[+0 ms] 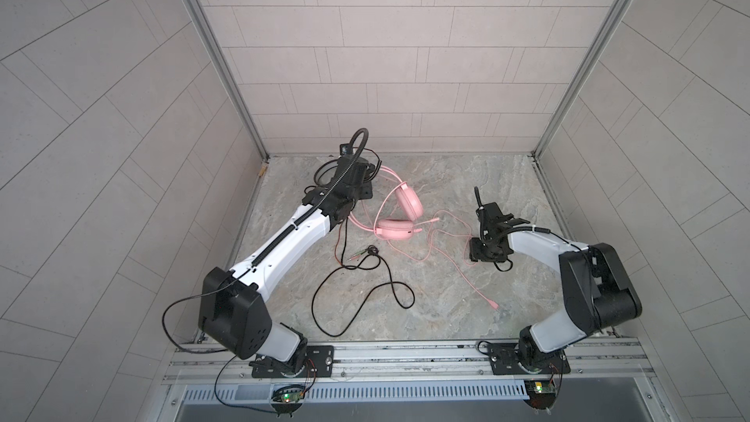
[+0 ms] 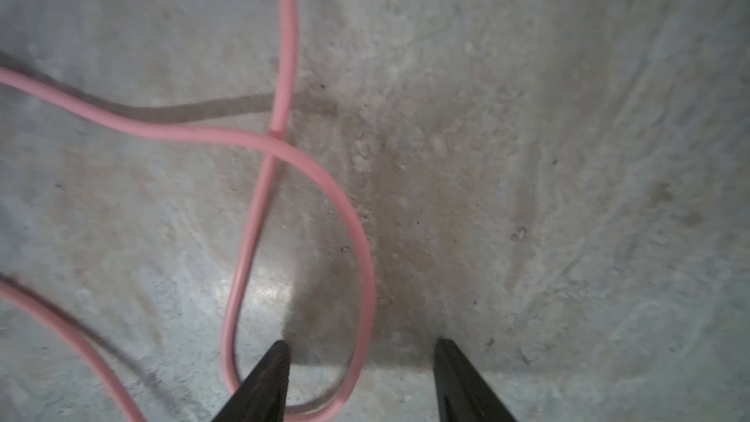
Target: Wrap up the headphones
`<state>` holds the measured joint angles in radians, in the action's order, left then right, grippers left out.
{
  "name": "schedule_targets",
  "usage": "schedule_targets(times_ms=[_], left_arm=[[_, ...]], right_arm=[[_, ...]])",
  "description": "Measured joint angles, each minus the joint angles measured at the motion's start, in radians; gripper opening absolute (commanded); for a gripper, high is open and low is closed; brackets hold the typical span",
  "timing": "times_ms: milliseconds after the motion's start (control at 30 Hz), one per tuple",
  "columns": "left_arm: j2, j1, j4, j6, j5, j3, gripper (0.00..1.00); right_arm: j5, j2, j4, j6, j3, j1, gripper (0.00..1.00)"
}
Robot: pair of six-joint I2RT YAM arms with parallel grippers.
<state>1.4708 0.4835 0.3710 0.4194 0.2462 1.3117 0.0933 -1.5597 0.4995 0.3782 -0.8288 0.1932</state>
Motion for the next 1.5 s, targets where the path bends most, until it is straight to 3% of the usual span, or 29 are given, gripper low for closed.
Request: schedule_targets(times_ms=[167, 467, 533, 733, 1033, 1133, 1367, 1500], left_arm=[[-0.006, -0.005, 0.0, 0.006, -0.013, -0.003, 0.0], [-0.007, -0.011, 0.0, 0.01, -0.021, -0.005, 0.0], [-0.008, -0.012, 0.0, 0.01, -0.022, -0.005, 0.0], [-0.008, -0.019, 0.0, 0.024, -0.023, -0.005, 0.0], [0.042, -0.063, -0.003, 0.087, -0.03, 0.079, 0.0], [0.092, -0.087, -0.028, 0.137, -0.042, 0.144, 0.0], [0.201, -0.129, -0.061, 0.219, -0.043, 0.277, 0.0], [0.253, -0.132, -0.084, 0.241, -0.036, 0.328, 0.0]], right_arm=[[0.037, -0.016, -0.038, 0.008, -0.008, 0.0, 0.47], [0.087, -0.066, -0.134, 0.026, -0.036, 0.002, 0.09], [0.092, -0.068, -0.137, 0.03, -0.036, 0.002, 0.04], [0.101, -0.024, -0.113, 0.03, -0.028, 0.011, 0.03], [0.078, 0.324, 0.046, -0.032, -0.075, 0.13, 0.02], [0.074, 0.41, 0.078, -0.061, -0.102, 0.216, 0.02], [0.06, 0.508, 0.089, -0.138, -0.097, 0.522, 0.03], [0.066, 0.561, 0.098, -0.149, -0.116, 0.604, 0.02]])
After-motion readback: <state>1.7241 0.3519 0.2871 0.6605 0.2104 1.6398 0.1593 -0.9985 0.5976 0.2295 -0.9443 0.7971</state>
